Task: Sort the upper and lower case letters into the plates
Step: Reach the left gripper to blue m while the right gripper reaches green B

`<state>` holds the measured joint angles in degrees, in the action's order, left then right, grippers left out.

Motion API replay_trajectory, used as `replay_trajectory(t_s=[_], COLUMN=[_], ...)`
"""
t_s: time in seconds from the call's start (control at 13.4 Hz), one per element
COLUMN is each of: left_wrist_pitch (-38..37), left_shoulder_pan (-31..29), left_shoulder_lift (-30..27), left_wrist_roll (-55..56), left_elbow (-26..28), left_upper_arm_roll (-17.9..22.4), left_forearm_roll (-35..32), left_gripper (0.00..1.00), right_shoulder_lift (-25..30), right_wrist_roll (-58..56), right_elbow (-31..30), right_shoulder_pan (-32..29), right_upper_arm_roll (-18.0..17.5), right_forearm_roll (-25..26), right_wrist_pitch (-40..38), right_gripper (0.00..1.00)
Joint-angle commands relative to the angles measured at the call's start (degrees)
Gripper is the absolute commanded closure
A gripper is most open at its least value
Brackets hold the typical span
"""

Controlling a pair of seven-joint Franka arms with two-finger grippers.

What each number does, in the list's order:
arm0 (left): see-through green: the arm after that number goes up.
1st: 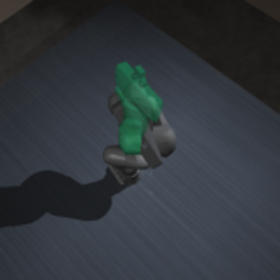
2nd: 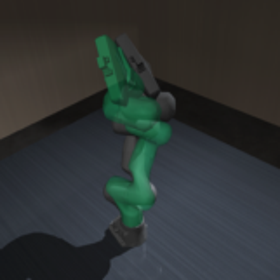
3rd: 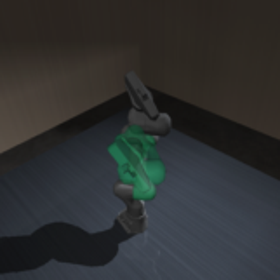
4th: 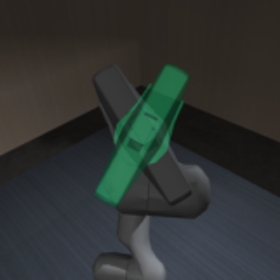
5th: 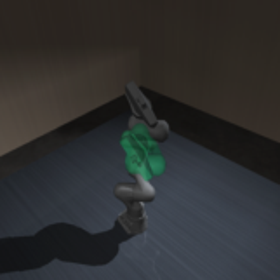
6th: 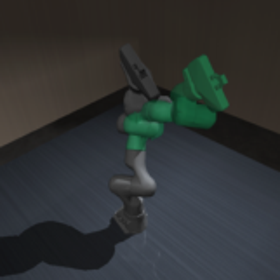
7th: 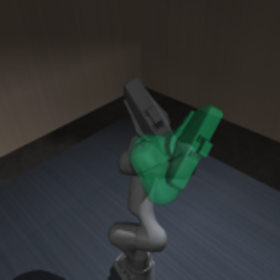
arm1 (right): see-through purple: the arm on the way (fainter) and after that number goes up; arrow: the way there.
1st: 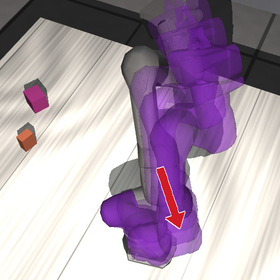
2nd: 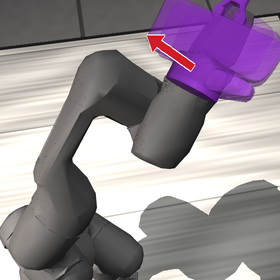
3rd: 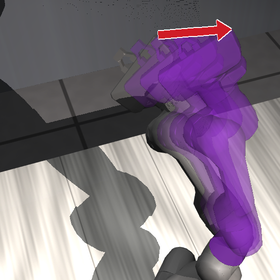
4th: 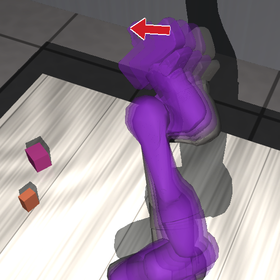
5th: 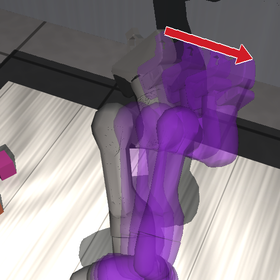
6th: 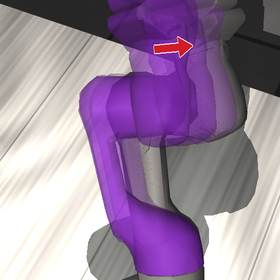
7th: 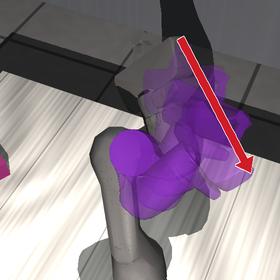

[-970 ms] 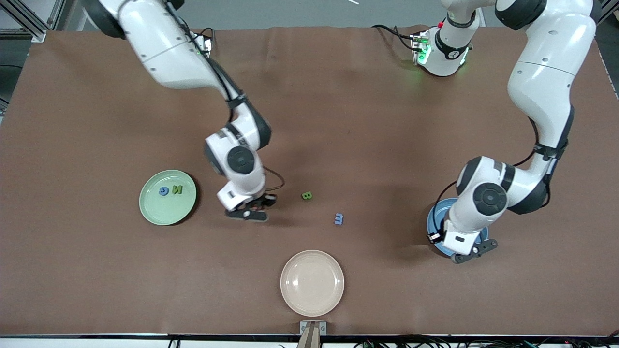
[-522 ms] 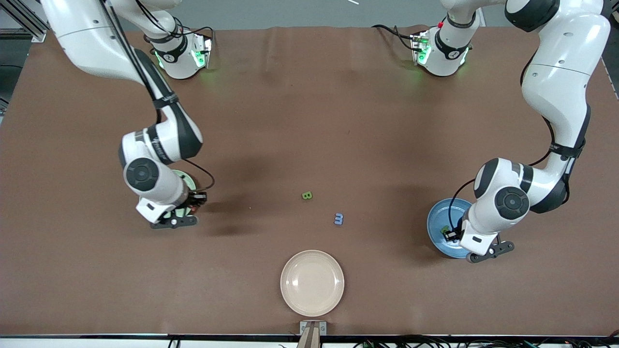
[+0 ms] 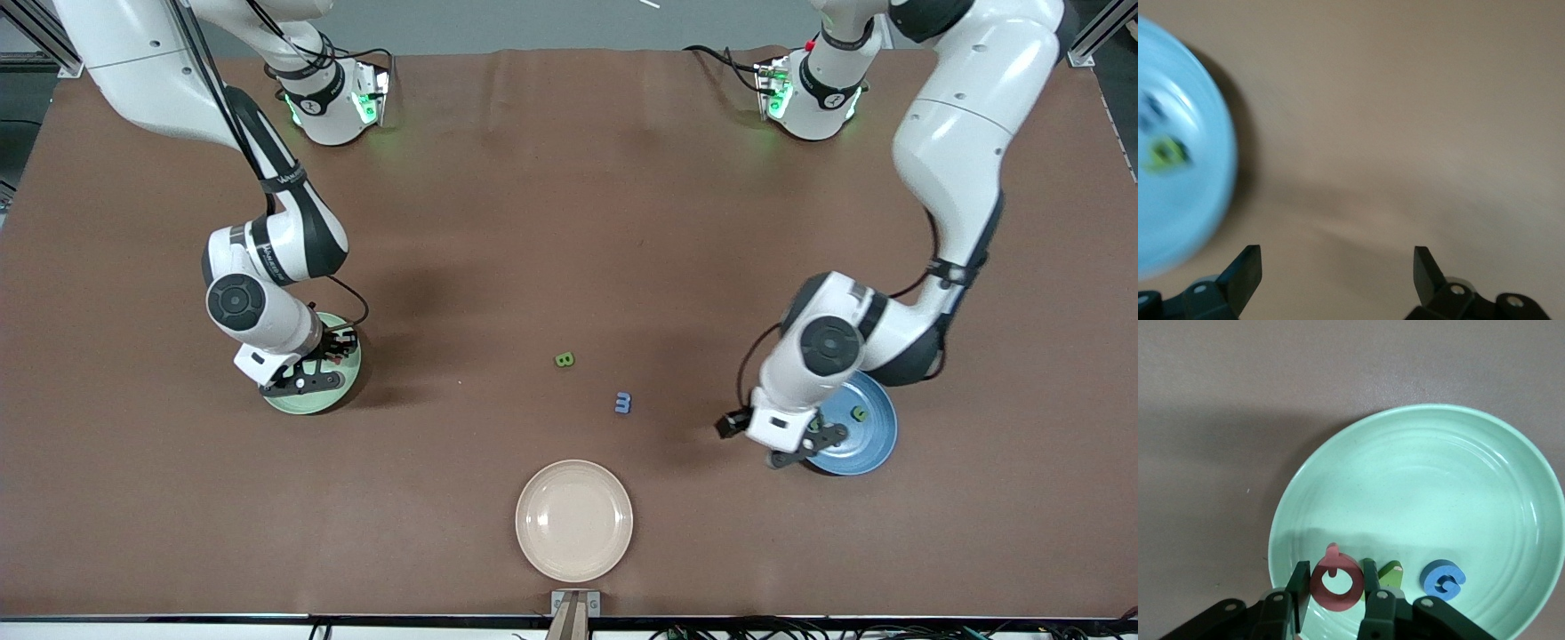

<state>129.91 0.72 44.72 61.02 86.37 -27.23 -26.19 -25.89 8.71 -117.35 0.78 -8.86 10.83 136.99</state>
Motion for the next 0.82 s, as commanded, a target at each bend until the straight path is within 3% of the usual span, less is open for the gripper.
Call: replay_trajectory(t_s=[0.0,0.07,0.15,0.22,0.3,0.52,0.75], left_wrist_pitch=[-1.15,-0.89,-0.8,-0.45,0.6,9.1,14.56], left_shoulder_pan=[3.93,5.68,7.44,8.68,9.56,11.23,11.59], left_shoulder_lift=[1.94,2.29,2.73,2.82,2.91,4.93,6.69], left_wrist_roll=[7.06,8.66,8.24,6.93,5.0,-7.97,-23.54], left_elbow=[-3.56,-3.92,-4.36,-4.63,-5.24,-5.42,-5.33], left_upper_arm_roll=[0.87,0.95,1.04,1.13,1.13,1.13,1.13], left_forearm_roll=[1.67,1.58,0.89,0.53,0.27,-0.17,-4.64], left_gripper=[0.0,0.0,0.01,0.01,0.03,0.07,0.17], right_shoulder_lift=[1.98,1.98,1.98,1.98,1.98,1.98,1.72], right_wrist_roll=[-0.63,-0.63,-0.63,-0.63,-0.54,1.3,7.78], right_elbow=[-2.27,-2.18,-2.0,-1.83,-1.48,1.07,5.1], right_shoulder_pan=[-1.66,-1.66,-1.75,-1.92,-1.84,-0.26,4.21], right_upper_arm_roll=[-1.24,-1.24,-1.24,-1.24,-1.24,-1.42,-1.33], right_forearm_roll=[-0.72,-0.72,-0.72,-0.72,-0.72,-1.07,-5.01], right_wrist_pitch=[1.35,1.44,1.35,1.44,1.44,0.3,-1.63], right_gripper=[0.99,0.98,0.9,0.52,0.01,0.0,0.0])
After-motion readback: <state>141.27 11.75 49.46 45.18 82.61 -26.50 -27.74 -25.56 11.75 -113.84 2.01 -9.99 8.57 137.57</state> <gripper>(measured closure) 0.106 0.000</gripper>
